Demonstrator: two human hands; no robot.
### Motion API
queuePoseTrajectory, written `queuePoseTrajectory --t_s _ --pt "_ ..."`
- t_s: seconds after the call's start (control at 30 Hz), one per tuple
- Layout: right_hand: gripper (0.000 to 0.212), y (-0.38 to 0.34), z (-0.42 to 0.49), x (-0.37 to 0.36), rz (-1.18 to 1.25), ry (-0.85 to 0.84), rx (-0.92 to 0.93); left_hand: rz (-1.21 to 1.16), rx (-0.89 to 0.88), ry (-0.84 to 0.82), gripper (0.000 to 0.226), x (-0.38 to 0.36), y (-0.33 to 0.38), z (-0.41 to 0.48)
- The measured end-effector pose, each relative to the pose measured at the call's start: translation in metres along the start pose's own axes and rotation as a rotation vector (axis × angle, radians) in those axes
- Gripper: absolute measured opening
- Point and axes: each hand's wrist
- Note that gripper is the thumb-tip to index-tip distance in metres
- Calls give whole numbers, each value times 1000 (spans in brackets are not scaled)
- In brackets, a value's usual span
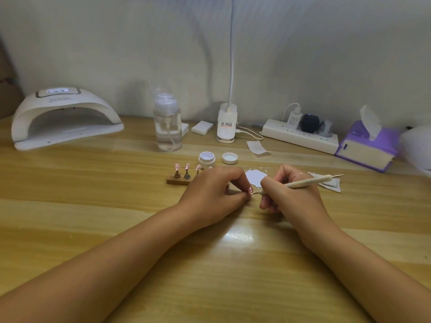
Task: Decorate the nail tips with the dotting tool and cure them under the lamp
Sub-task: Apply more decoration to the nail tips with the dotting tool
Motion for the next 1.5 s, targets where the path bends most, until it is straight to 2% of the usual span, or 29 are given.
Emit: queuePoseTrajectory --t_s 0.27,0.53,0.77,0.9,1.1,1.23,1.37,1.5 --pt "26 0 2 0 67 32 18 2 -3 -2 14 0 0 -1" --pt "18 2 0 -1 -9 -2 5 7 -10 -3 13 1 -1 -1" --pt "39 -1 1 3 137 56 36 7 -23 1 10 -1 -2 0" --pt "26 -2 0 3 197 129 66 6 -35 10 13 -2 -4 0" --pt "26 0 1 4 94 199 182 41 -55 53 14 -3 -5 1" --pt "5 0 2 3 64 221 242 47 -61 79 13 -5 -5 0" --pt "19 3 6 4 39 205 251 41 -61 92 11 -5 -5 0" --pt "18 9 6 5 -2 154 256 23 -66 134 8 -7 -5 -1"
Point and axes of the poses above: each hand's wrist, its own z-axis towards the middle knuckle, its own x-axis out of the back of the hand, y = z × x
